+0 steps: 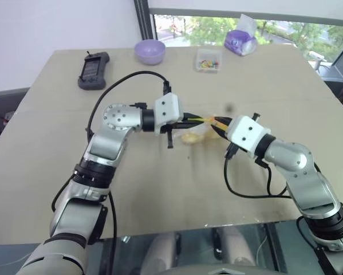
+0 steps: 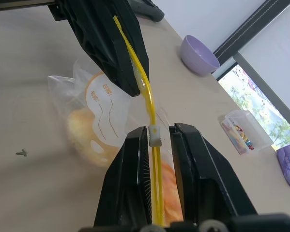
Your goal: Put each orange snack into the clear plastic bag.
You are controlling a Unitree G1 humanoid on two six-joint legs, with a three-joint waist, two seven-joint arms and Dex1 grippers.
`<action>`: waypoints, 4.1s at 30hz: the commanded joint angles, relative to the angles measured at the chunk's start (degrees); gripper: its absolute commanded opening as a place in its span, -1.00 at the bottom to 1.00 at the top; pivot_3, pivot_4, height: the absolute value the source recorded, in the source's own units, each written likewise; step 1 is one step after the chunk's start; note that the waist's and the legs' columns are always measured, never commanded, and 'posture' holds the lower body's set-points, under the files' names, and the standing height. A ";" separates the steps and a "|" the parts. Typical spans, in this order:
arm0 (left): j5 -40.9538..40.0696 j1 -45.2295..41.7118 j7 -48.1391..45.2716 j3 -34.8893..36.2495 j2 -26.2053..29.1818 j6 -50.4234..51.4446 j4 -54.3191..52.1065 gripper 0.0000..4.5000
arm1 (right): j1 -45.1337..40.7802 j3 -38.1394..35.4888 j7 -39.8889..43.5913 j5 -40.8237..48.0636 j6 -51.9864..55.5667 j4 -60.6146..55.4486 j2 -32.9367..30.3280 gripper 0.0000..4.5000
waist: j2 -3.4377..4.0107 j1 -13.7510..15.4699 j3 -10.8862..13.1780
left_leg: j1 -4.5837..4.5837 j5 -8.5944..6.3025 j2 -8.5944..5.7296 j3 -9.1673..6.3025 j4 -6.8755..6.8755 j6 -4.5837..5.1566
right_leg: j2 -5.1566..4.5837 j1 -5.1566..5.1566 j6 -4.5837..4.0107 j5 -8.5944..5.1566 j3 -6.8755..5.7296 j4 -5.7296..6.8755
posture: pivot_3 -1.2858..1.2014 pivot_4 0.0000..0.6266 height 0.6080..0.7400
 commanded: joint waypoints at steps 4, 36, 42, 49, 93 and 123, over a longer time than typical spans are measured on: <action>-0.62 -0.31 0.49 0.81 -0.17 -0.34 -2.12 -1.00 | -0.73 -0.57 -0.55 -0.17 -0.78 -1.80 0.20 -0.64 | 0.00 0.00 0.00 | 0.00 0.00 0.00 0.00 0.00 0.00 | 0.00 0.00 0.00 0.00 0.00 0.00 | 0.03 -0.52 1.00; -5.57 3.48 -0.74 4.10 1.81 -1.56 -7.02 -1.00 | 2.74 -2.65 -0.44 -0.91 -4.53 3.45 -4.21 -0.99 | 0.00 -0.01 0.00 | 0.00 0.00 0.00 0.01 0.00 0.00 | 0.00 0.00 0.00 0.00 0.01 0.00 | 0.03 -0.52 1.00; -5.15 5.34 0.65 4.46 3.04 -1.51 -8.72 -1.00 | 2.77 -3.05 -0.18 -1.17 -5.10 5.15 -5.84 -0.99 | 0.00 0.01 0.00 | 0.01 0.00 0.01 0.01 0.00 0.00 | -0.01 0.00 0.00 0.00 0.01 0.00 | 0.03 -0.52 1.00; -4.72 6.35 2.42 4.76 3.87 -1.56 -9.49 -1.00 | 3.18 -3.70 0.11 -0.93 -5.56 6.36 -7.86 -0.99 | 0.00 0.00 0.00 | 0.01 0.00 0.01 0.01 0.00 0.01 | -0.01 0.00 0.00 0.00 0.02 0.00 | 0.03 -0.52 1.00; -12.24 1.49 6.23 12.09 6.77 7.29 2.59 -1.00 | -7.09 -17.67 12.28 19.78 -8.48 19.05 -23.86 -0.99 | -0.01 0.17 0.01 | 0.16 -0.05 0.05 -0.03 0.02 0.08 | -0.03 0.23 0.01 0.00 -0.05 -0.07 | 0.03 -0.52 1.00; -13.89 30.53 10.78 15.76 12.35 4.47 -13.75 0.64 | 26.39 -26.95 5.84 22.39 -15.63 11.77 -15.87 0.82 | 0.07 -0.05 -0.03 | 0.49 -0.18 0.35 0.46 0.11 0.33 | 0.00 0.42 0.10 0.35 0.19 -0.33 | 0.03 -0.52 1.00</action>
